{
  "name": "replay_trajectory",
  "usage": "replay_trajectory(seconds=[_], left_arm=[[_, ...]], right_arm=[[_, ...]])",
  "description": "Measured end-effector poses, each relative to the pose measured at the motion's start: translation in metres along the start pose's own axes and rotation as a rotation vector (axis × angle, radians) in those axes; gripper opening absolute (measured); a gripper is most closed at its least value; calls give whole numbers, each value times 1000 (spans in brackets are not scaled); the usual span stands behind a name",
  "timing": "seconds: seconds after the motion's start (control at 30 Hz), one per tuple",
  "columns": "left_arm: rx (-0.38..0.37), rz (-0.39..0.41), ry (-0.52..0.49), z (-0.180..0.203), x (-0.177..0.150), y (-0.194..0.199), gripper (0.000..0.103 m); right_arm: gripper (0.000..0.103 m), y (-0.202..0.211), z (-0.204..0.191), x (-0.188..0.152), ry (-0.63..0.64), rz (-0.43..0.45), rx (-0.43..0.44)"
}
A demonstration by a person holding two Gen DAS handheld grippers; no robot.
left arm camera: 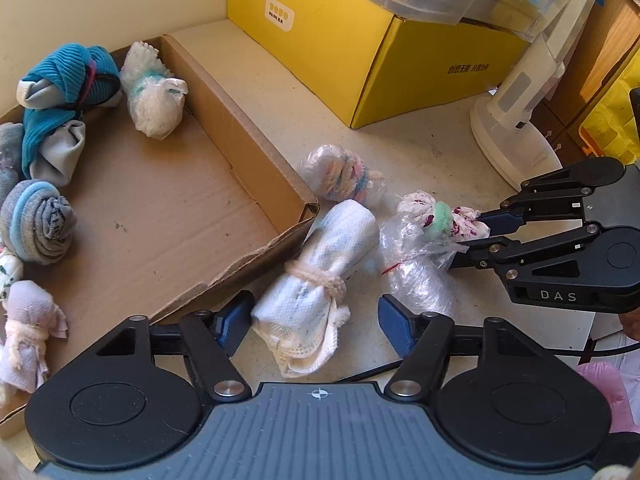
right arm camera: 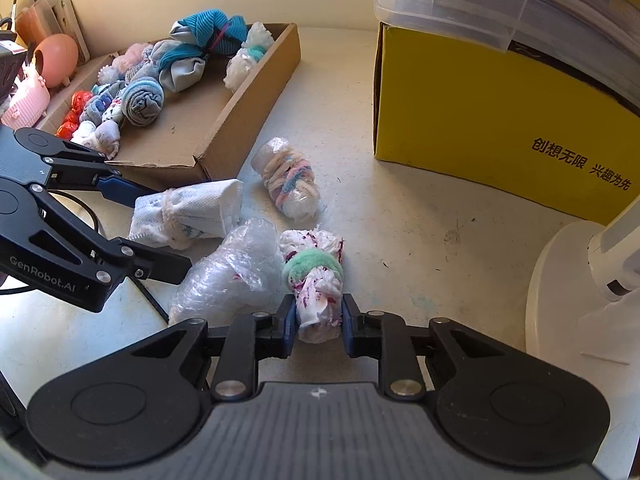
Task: Organize objects
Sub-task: 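Grasp the white cloth bundle with the left gripper while the right grasps the green-band plastic bundle, then carry both bundles into the tray and lower them inside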
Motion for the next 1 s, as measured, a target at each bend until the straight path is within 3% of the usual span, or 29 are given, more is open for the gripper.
replay_trajectory(seconds=[0.07, 0.2, 0.6, 0.8, 1.0], left_arm=[[-14, -1, -18, 3, 2, -1, 49], [-27, -4, -62, 10, 1, -1, 45], [-18, 83, -46, 7, 10, 57, 45], [30, 164, 91, -30, 36, 93, 45], [125, 194, 169, -73, 76, 91, 46]], right_arm=[[19, 3, 2, 1, -7, 9, -2], [19, 8, 7, 3, -19, 16, -6], [19, 64, 12, 35, -22, 159, -55], [19, 74, -15, 76, 51, 228, 2], [19, 46, -56, 122, 151, 260, 67]])
Point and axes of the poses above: each gripper's, at about its wrist camera, not at the fingertips, and y roughly against the way its jaws point, z to its right, x to its top, the point moved 9 cm from there along -y, roughly the way its jaws point, and after that the axes turned 1 degree about -z, right-handed, at the moved point
